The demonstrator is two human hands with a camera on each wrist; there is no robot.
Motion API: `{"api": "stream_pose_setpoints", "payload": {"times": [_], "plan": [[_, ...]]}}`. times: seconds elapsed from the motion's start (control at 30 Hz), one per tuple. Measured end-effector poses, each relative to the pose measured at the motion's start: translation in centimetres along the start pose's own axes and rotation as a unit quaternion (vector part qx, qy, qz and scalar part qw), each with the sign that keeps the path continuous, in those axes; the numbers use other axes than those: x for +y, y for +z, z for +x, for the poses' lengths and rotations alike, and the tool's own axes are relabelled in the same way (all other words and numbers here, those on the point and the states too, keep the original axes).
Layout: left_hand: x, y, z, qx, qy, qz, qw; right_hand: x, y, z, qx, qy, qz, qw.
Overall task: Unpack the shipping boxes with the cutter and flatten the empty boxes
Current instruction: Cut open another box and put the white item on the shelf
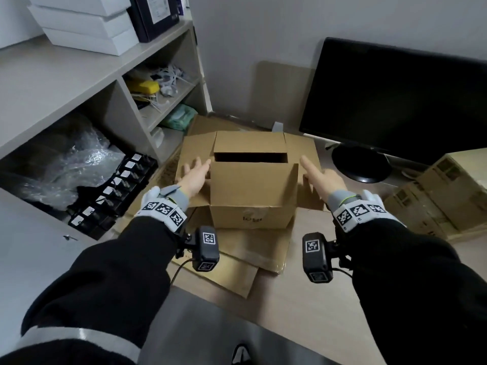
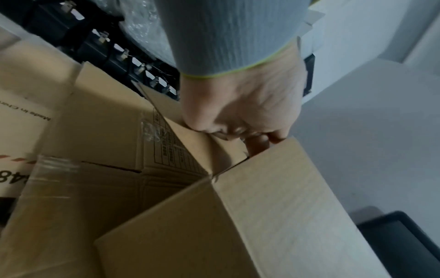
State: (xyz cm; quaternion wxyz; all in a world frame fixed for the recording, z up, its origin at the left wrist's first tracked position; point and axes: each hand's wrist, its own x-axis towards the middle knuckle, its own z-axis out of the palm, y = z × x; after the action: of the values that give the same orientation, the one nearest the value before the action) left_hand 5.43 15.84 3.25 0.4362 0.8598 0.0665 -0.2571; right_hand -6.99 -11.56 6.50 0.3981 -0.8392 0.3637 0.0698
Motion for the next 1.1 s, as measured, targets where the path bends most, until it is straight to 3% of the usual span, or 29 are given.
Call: {"api": "stream_pose_setpoints", "payload": {"times": [0.07, 0.17, 0.2, 0.27, 0.33, 0.37, 0.43, 0.87, 1.0, 1.1], "plan": [[0.2, -0.1, -0.6, -0.015, 0.011, 0.026, 0.999, -0.3, -0.4, 0.1, -0.01, 0.016, 0.03, 0.999], [0.7, -1.2, -2.1, -0.084, 0.055, -0.069, 0.993, -0.5, -0.1, -0.2, 0.006, -0.012, -0.032, 0.999], [1.0, -1.6, -2.8, -0.109, 0.072, -0.03, 0.991, -0.3, 0.3, -0.5, 0.006, -0.026, -0.063, 0.998], [1.6, -2.2, -4.6, -0.163, 0.103, 0.164, 0.967, -0.1, 0.8, -1.8, -0.038, -0.052, -0.112, 0.992], [1.4, -2.4, -5.1, -0.204, 0.108, 0.362, 0.903, 0.5, 1.3, -2.5, -0.081, -0.089, -0.17, 0.978], [1.0, -2.0, -5.3, -0.203, 0.103, 0.418, 0.879, 0.7, 1.3, -2.8, -0.09, -0.111, -0.212, 0.967], [0.1, -0.8, -5.7, -0.174, 0.109, 0.47, 0.859, 1.0, 1.4, -3.3, -0.1, -0.141, -0.261, 0.95], [-2.8, 3.0, -5.7, -0.004, 0.16, 0.42, 0.893, 1.9, 3.5, -2.6, -0.02, -0.16, -0.283, 0.946], [-2.9, 2.8, -5.7, -0.007, 0.172, 0.418, 0.892, 1.6, 3.3, -2.9, -0.027, -0.156, -0.293, 0.943], [-2.3, 2.5, -5.8, -0.049, 0.155, 0.439, 0.884, 1.5, 2.9, -3.3, -0.051, -0.142, -0.301, 0.942]]}}
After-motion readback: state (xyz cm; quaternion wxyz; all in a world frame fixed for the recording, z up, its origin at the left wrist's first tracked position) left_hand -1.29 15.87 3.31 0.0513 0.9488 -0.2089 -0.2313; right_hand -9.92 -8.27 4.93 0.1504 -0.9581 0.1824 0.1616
